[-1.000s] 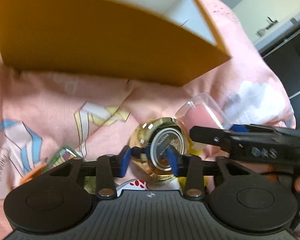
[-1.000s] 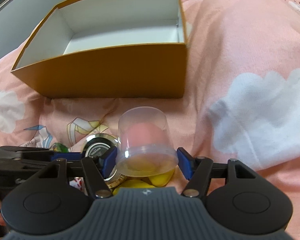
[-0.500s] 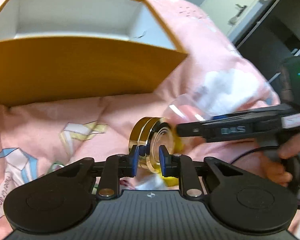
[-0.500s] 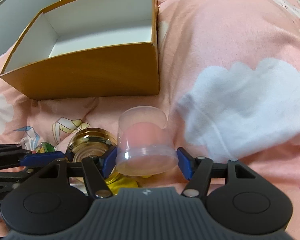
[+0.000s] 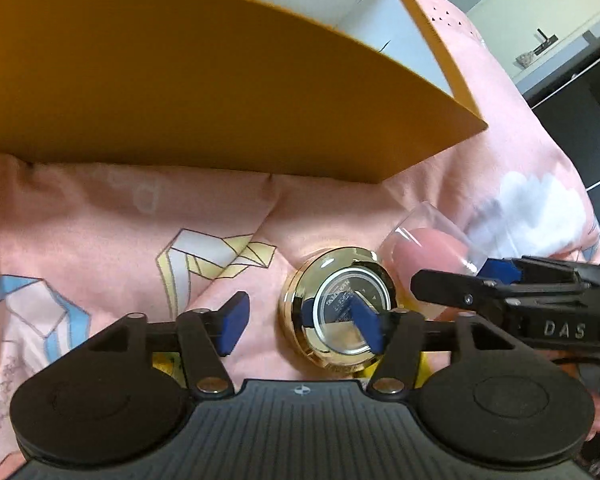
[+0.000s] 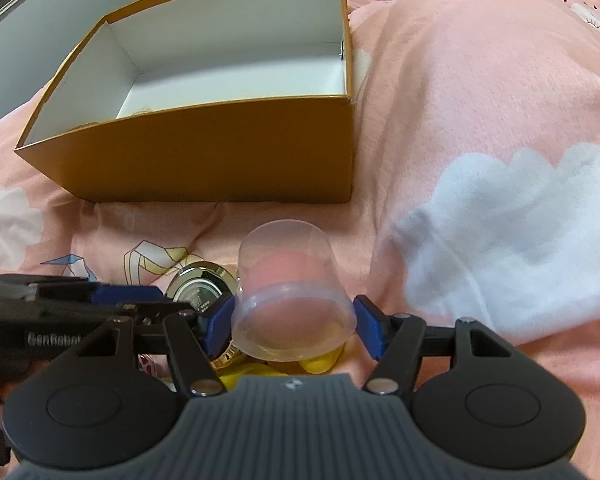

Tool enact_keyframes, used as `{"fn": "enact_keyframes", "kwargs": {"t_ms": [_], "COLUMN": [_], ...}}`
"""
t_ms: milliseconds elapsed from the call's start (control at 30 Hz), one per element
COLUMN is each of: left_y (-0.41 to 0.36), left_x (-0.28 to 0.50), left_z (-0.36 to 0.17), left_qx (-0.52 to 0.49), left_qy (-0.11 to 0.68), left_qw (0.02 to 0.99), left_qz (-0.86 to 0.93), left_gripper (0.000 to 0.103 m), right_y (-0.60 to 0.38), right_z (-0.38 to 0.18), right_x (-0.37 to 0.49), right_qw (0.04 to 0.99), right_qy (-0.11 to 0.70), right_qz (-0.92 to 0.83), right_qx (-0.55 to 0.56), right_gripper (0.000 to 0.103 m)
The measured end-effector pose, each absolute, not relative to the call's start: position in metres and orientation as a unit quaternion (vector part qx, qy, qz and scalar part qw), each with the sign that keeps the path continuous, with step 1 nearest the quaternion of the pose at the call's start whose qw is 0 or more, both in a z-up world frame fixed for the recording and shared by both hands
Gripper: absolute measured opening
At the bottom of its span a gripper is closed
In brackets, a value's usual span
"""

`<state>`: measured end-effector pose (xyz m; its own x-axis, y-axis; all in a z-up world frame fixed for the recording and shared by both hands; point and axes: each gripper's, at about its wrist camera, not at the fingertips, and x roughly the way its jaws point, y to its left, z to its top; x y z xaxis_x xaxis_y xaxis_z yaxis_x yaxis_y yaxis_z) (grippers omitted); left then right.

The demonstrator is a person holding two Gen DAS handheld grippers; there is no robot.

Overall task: Organize rigid objects
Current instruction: 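Lift both held items and carry them over the orange box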

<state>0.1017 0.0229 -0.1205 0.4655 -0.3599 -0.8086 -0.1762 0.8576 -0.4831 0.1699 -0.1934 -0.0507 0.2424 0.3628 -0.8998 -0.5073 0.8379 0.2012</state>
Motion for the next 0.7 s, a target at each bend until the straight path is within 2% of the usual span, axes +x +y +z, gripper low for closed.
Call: {"fn": "enact_keyframes", "kwargs": {"t_ms": [67, 333, 433, 500, 567, 700], "left_y": [0.023, 0.014, 0.021, 0.023, 0.025, 0.025], "left_x": [0.106, 0.117, 0.121, 0.122, 0.121, 0.117], "left_z": [-0.127, -0.138, -0.151, -0.152, -0.151, -0.144], "left_qx": [-0.276, -0.286, -0.339, -0.35, -0.359, -0.362], "left_qy": [0.515, 0.506, 0.506, 0.503, 0.499, 0.496], "left_qw": [0.809, 0.808, 0.786, 0.783, 0.78, 0.782], "left_qz": [-0.062, -0.098, -0.11, -0.108, -0.114, -0.106], "left_gripper": [0.081, 0.082, 0.086, 0.083, 0.071, 0.067], "right_y": [-0.193, -0.195, -0.198, -0.201, -0.204, -0.205], "right_z": [-0.052, -0.057, -0.057, -0.057, -0.056, -0.056], "right_x": [0.171, 0.179, 0.18, 0.181, 0.18, 0.18], "right_qw": [0.785, 0.782, 0.784, 0.785, 0.784, 0.784], "right_qy": [0.55, 0.558, 0.561, 0.562, 0.563, 0.563], "right_qz": [0.277, 0.271, 0.26, 0.255, 0.257, 0.258], "right_qx": [-0.063, -0.058, -0.056, -0.054, -0.048, -0.048], "right_gripper": [0.064, 0.064, 0.064, 0.064, 0.064, 0.064]}}
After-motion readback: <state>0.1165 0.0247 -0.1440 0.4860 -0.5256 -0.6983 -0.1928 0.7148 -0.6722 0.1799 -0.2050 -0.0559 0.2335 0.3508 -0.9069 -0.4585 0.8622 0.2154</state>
